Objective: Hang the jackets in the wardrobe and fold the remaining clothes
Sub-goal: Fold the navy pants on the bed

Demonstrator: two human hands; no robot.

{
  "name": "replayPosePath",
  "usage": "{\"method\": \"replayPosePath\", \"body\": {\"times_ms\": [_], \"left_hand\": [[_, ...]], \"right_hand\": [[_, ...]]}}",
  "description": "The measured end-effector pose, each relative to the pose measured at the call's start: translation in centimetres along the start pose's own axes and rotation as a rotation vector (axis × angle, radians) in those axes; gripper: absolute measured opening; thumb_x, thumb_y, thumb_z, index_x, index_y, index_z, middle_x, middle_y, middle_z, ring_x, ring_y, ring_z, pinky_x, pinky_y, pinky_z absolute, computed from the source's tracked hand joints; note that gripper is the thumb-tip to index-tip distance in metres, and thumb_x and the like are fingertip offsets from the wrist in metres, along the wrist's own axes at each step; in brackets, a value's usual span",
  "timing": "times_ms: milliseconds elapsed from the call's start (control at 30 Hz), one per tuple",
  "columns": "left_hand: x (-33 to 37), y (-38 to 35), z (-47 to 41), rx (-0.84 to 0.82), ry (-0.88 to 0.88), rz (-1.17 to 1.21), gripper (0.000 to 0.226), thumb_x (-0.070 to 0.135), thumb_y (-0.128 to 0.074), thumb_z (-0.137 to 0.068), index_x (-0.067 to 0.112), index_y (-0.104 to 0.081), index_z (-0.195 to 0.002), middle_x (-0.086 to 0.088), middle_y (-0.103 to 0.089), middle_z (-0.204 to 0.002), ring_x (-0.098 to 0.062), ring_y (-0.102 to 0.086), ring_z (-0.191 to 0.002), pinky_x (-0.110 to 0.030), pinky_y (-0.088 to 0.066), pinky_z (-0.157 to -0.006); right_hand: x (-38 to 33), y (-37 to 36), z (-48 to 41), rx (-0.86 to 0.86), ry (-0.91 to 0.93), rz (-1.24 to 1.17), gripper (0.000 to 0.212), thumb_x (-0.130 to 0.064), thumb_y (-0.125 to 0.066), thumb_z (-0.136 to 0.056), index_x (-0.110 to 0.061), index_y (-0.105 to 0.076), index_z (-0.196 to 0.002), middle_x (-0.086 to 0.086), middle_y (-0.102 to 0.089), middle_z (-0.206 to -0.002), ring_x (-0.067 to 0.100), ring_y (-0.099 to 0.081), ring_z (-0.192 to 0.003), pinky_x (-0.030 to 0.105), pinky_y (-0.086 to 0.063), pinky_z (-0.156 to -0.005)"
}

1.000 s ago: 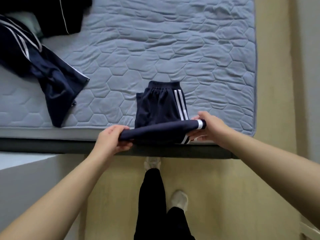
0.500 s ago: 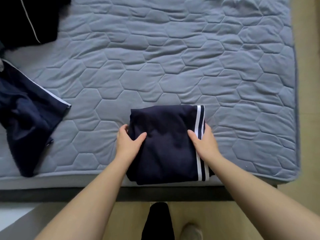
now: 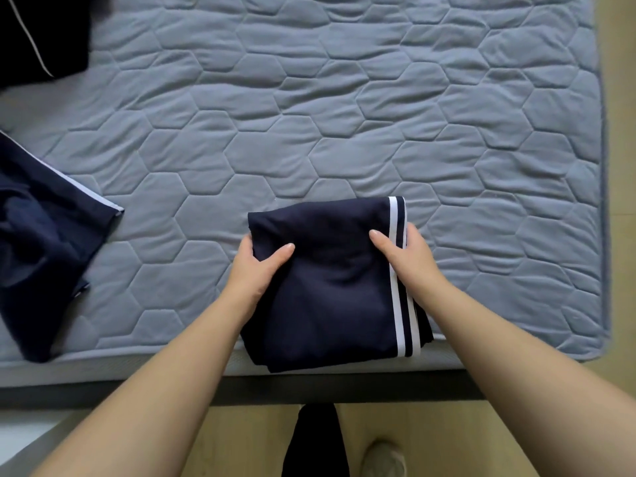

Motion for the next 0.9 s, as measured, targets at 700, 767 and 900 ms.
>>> {"method": "replayPosePath", "body": {"times_ms": [700,767,900], "left_hand": [[-2.6,1.1,8.2,-0.337,0.177,0.217,0.059,0.023,-0.077,-0.062,0.018,-0.059,-0.118,0.003,-0.071,-0.109,-0.009,-0.067,-0.099,-0.021,-0.053,-0.080],[-2.6,1.2,8.1,-0.186,0.084,0.082,0.046,0.021,-0.081,-0.069,0.019,-0.060,-0.110,0.008,-0.069,-0.104,-0.005,-0.065,-0.096,-0.018,-0.049,-0.078],[-0.1,0.0,4.6,-0.002,-0.064,-0.064,0.021,0.015,-0.074,-0.080,0.014,-0.064,-0.098,0.001,-0.067,-0.092,-0.012,-0.063,-0.092,-0.024,-0.046,-0.077]], "right_hand": [[0.0,0.6,3.8,-0.392,-0.111,-0.172,0.018,-0.006,-0.067,-0.084,-0.016,-0.066,-0.100,-0.001,-0.074,-0.088,0.013,-0.070,-0.084,0.024,-0.054,-0.072],[0.2,0.6,3.7,-0.311,-0.072,-0.134,0.018,-0.007,-0.070,-0.083,-0.018,-0.067,-0.097,-0.004,-0.074,-0.086,0.011,-0.070,-0.083,0.022,-0.053,-0.071],[-0.1,0.8,2.4,-0.100,-0.009,-0.117,0.020,-0.011,-0.072,-0.082,-0.018,-0.064,-0.099,-0.003,-0.072,-0.089,0.009,-0.068,-0.081,0.022,-0.053,-0.071]]}}
Point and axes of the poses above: each hand's wrist, its own z-axis away from the middle knuckle, its own y-axis out of the back of the hand, x = y × z, the point moved 2 cm from there along -z, towards the middle knuckle
